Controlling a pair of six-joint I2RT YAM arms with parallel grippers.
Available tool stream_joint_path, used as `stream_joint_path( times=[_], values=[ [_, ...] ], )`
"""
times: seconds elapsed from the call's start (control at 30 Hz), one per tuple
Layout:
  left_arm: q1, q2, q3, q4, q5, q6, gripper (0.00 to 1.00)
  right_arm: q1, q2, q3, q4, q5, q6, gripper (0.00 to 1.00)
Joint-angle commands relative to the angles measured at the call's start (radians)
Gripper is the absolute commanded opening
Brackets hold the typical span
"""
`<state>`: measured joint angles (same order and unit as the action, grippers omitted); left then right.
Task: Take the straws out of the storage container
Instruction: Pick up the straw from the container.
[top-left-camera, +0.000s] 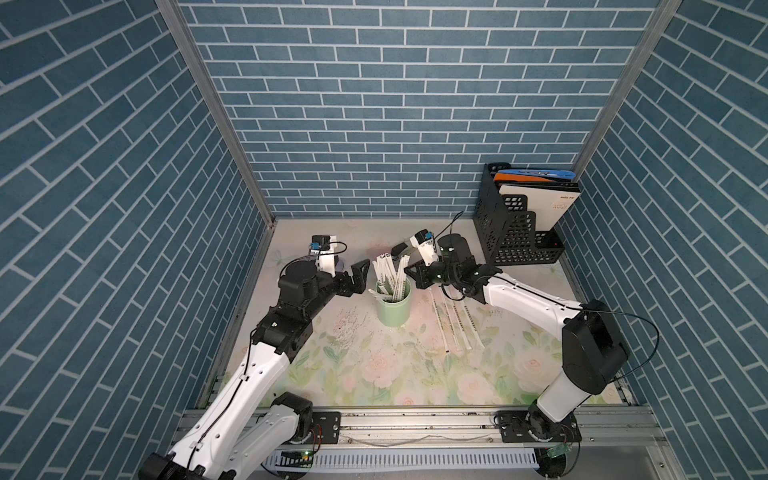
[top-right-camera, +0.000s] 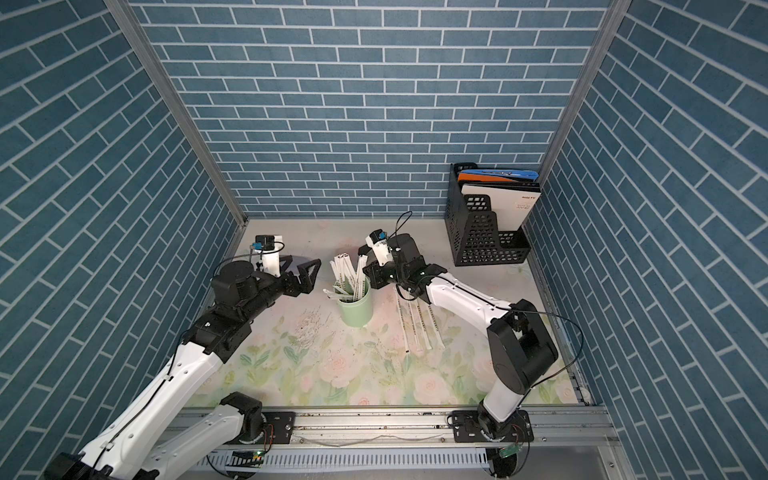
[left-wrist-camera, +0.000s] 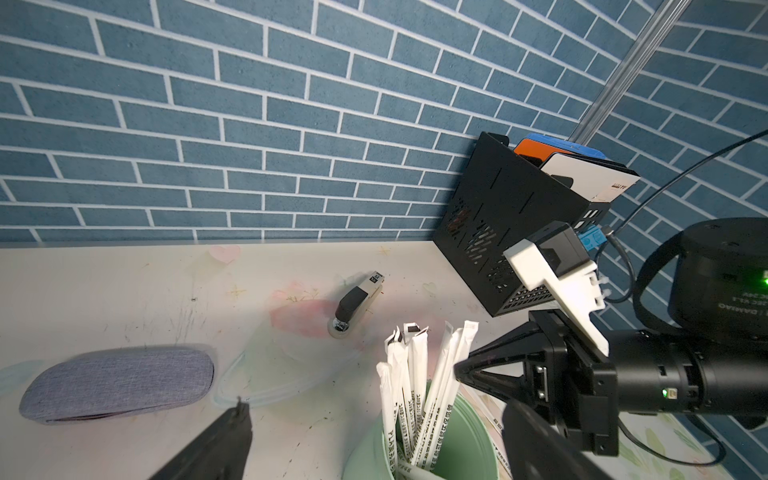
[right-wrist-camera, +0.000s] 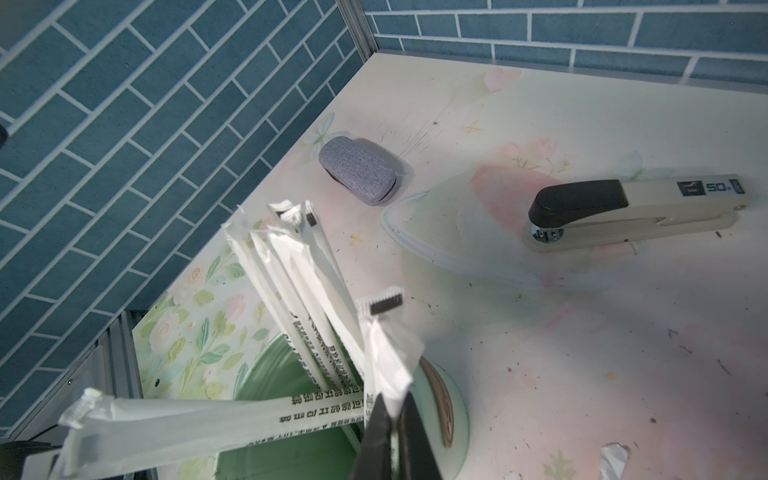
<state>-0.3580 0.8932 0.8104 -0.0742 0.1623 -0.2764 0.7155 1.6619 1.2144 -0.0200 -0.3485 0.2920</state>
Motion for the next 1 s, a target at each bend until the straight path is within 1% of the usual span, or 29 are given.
stream_joint_path(
  times=[0.0,0.4,0.67,0.77,0.97],
  values=[
    [-0.002,-0.002,0.006,-0.001,0.011,0.003,1.0,0.007,-0.049,0.024,-0.008,-0.004,0.009,0.03],
    [-0.002,-0.004,0.007,-0.002,0.012,0.003,1.0,0.006,-0.141,0.041,-0.052,-0.009,0.008,0.02],
    [-0.002,-0.002,0.007,-0.002,0.014,0.003,1.0,0.007,-0.203,0.131,-0.113,-0.005,-0.005,0.02],
    [-0.002,-0.002,0.007,-0.003,0.014,0.003,1.0,0.007,-0.224,0.187,-0.171,0.027,-0.034,0.01],
    [-0.002,-0.001,0.007,-0.001,0.016,0.003,1.0,0.002,-0.251,0.338,-0.358,0.161,-0.114,0.01]
  ],
)
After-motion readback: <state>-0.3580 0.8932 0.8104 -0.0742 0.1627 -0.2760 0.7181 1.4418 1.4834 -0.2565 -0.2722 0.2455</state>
